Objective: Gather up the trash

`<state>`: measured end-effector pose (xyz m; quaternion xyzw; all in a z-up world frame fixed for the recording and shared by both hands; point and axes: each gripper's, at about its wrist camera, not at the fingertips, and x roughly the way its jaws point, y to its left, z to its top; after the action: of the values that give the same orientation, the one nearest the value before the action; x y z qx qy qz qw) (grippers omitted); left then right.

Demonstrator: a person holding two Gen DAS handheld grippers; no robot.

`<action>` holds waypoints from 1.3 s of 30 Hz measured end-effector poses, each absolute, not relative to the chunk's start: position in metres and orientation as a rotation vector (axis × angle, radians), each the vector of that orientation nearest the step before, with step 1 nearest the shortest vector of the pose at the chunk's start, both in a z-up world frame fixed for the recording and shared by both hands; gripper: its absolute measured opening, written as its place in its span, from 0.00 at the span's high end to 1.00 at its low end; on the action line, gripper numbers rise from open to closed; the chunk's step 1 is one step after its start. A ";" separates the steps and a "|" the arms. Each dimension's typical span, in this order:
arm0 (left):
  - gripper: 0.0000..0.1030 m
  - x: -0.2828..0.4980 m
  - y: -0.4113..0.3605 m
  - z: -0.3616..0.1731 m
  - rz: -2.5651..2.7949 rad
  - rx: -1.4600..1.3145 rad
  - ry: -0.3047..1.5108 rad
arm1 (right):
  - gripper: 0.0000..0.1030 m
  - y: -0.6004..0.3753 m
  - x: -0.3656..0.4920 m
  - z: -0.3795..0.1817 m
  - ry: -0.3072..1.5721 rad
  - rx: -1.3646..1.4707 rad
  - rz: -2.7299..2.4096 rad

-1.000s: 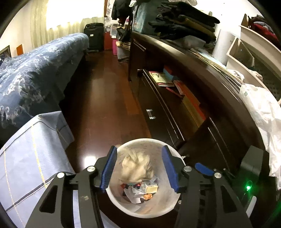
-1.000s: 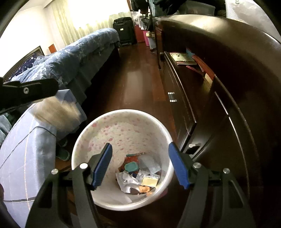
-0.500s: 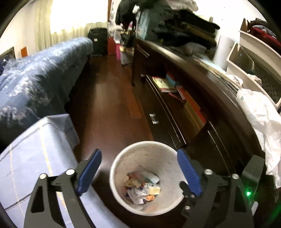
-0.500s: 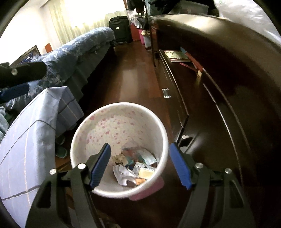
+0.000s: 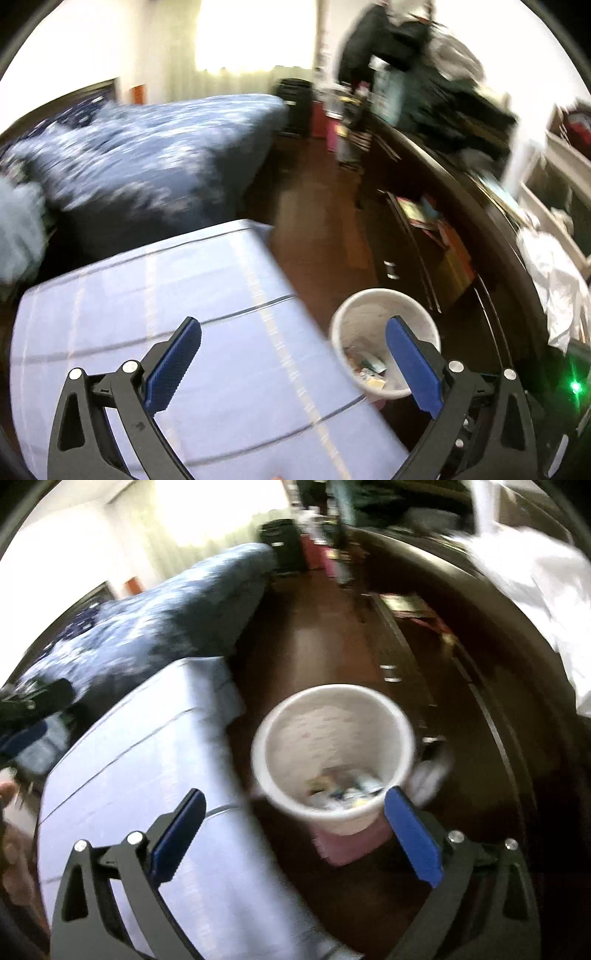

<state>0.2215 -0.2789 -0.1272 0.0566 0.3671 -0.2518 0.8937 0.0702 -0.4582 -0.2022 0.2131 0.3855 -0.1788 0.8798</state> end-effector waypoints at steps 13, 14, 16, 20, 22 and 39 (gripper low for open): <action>0.04 0.152 -0.094 -0.074 -0.189 -0.047 0.659 | 0.03 -0.300 0.068 -0.130 0.803 0.303 -0.079; 0.04 0.144 -0.082 -0.068 -0.152 -0.047 0.642 | 0.03 -0.289 0.066 -0.123 0.794 0.291 -0.059; 0.04 0.128 -0.062 -0.059 -0.085 -0.057 0.602 | 0.03 -0.264 0.063 -0.107 0.774 0.254 -0.011; 0.04 0.095 -0.031 -0.045 -0.027 -0.092 0.556 | 0.03 -0.220 0.053 -0.079 0.722 0.174 0.042; 0.04 0.082 -0.020 -0.042 -0.026 -0.129 0.550 | 0.03 -0.207 0.048 -0.071 0.699 0.155 0.046; 0.04 0.035 0.009 -0.032 -0.009 -0.181 0.495 | 0.03 -0.180 -0.001 -0.058 0.608 0.061 -0.014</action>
<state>0.0347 0.0087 -0.0317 -0.0892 0.2444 -0.0045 0.9655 -0.0012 -0.1796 -0.0576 0.0301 0.2993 -0.0071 0.9537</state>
